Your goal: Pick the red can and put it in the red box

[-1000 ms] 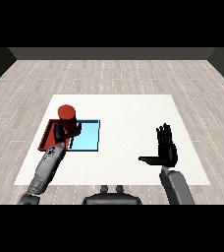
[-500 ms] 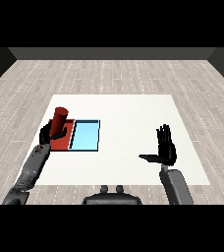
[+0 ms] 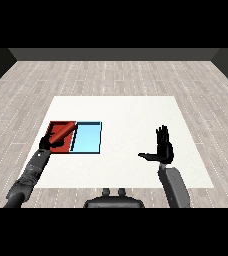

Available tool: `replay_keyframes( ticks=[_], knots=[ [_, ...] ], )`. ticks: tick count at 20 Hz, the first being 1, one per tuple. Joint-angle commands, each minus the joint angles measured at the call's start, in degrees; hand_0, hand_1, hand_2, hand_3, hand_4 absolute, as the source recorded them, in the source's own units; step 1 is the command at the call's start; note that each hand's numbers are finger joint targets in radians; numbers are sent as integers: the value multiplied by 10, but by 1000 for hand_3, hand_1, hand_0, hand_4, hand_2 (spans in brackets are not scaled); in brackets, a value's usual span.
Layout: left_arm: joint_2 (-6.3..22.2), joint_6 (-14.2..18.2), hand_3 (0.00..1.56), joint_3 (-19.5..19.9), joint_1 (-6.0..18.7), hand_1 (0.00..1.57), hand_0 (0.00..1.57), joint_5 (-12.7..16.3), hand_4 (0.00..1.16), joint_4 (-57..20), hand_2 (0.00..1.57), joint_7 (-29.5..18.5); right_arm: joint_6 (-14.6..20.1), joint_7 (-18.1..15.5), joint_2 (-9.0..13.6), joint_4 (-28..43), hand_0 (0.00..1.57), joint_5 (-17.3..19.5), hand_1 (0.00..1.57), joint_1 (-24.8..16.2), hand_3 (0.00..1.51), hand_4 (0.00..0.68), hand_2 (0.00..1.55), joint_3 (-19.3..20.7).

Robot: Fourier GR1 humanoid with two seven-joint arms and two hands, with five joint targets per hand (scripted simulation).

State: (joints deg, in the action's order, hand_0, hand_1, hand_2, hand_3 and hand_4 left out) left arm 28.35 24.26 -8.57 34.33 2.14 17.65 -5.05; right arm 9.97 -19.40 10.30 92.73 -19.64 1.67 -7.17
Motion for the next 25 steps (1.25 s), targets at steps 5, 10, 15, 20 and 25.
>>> replay_keyframes(
  ticks=[5, 10, 15, 20, 25],
  knots=[
    [21, -129, 0, -36, 41, 0, 0, -50, 197, -118, 0, 2, -21, -23, -3, -51, 0, -16, 0, 30, 0, 0, 0, 27],
    [14, -76, 0, 36, 65, 0, 0, 7, 0, -117, 0, -40, -39, -30, 5, -57, 0, -11, 0, 29, 0, 0, 0, 27],
    [6, -170, 0, 155, 73, 1022, 1022, 137, 0, 11, 959, -213, -46, -29, 0, -36, 0, -24, 0, 28, 0, 0, 0, 25],
    [-97, -287, 0, 212, 45, 0, 0, 227, 0, 103, 0, -338, -53, -35, 3, -38, 0, -14, 0, 18, 0, 0, 0, 14],
    [-181, -305, 0, 163, -42, 0, 0, 220, 0, 226, 0, -395, -62, -48, 10, -51, 0, 2, 0, 19, 0, 0, 0, 10]
  ],
)
